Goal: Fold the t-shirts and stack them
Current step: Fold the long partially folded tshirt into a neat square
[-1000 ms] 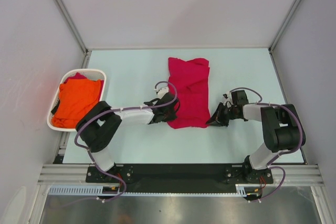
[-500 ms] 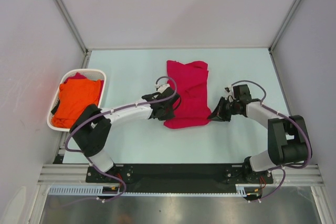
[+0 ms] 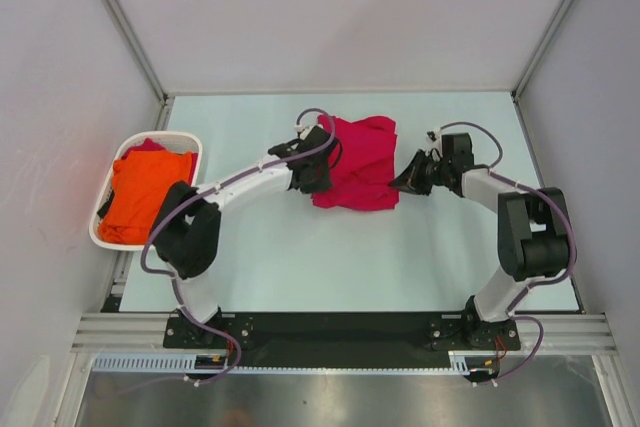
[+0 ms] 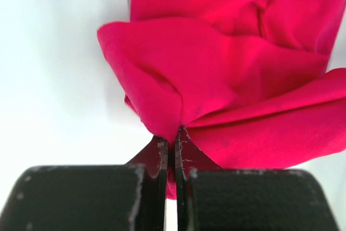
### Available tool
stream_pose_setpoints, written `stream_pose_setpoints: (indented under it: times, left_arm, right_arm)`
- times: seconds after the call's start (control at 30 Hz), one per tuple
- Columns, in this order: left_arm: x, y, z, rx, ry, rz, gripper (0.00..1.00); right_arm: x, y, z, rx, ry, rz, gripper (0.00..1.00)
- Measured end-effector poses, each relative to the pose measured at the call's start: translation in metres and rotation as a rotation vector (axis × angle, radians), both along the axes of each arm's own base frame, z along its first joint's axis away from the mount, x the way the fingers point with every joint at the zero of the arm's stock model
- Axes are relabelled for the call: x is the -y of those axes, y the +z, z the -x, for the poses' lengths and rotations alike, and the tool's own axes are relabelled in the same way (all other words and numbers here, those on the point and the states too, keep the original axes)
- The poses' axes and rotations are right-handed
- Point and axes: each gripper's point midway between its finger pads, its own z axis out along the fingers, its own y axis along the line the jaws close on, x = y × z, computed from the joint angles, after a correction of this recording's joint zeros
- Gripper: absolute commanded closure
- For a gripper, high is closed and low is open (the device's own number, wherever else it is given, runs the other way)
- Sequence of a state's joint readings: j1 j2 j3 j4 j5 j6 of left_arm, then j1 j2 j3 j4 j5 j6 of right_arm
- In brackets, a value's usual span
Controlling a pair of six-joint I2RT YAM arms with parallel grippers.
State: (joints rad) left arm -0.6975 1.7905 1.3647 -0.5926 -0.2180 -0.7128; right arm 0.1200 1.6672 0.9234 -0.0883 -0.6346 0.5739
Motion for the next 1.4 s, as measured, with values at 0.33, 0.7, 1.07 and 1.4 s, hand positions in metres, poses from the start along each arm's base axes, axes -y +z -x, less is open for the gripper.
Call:
stream_pose_setpoints:
  times: [0.33, 0.7, 1.07, 1.4]
  left_arm:
    - [0.008, 0.015, -0.067, 0.042, -0.013, 0.016, 0.99]
    - [0.023, 0.035, -0.130, 0.107, -0.051, 0.071, 0.79]
    - [0.001, -0.004, -0.166, 0.034, -0.038, 0.072, 0.00]
    - [-0.024, 0.017, -0.130, 0.079, -0.044, 0.067, 0.00]
  right_arm:
    - [-0.007, 0.038, -0.076, 0.180, -0.037, -0.029, 1.00]
    - [-0.005, 0.055, -0.152, 0.373, -0.084, 0.166, 1.00]
    - [-0.006, -0.023, -0.185, 0.298, -0.078, 0.311, 0.71]
    - [0.007, -0.020, -0.200, 0.425, -0.204, 0.438, 0.07]
